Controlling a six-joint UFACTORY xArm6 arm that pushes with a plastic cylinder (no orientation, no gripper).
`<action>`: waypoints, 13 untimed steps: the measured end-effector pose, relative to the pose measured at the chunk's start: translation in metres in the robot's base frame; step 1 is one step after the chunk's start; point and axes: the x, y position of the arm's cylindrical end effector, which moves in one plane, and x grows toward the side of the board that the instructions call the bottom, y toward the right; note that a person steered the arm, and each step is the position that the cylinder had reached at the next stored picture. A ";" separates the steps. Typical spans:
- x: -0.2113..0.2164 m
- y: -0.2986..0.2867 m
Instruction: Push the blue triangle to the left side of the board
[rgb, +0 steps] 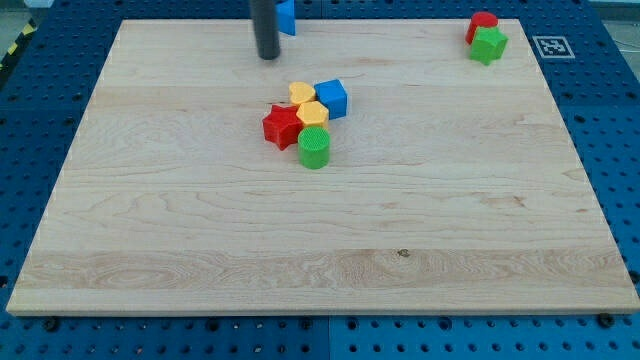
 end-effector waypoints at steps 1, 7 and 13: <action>-0.002 0.077; 0.007 -0.023; -0.001 0.177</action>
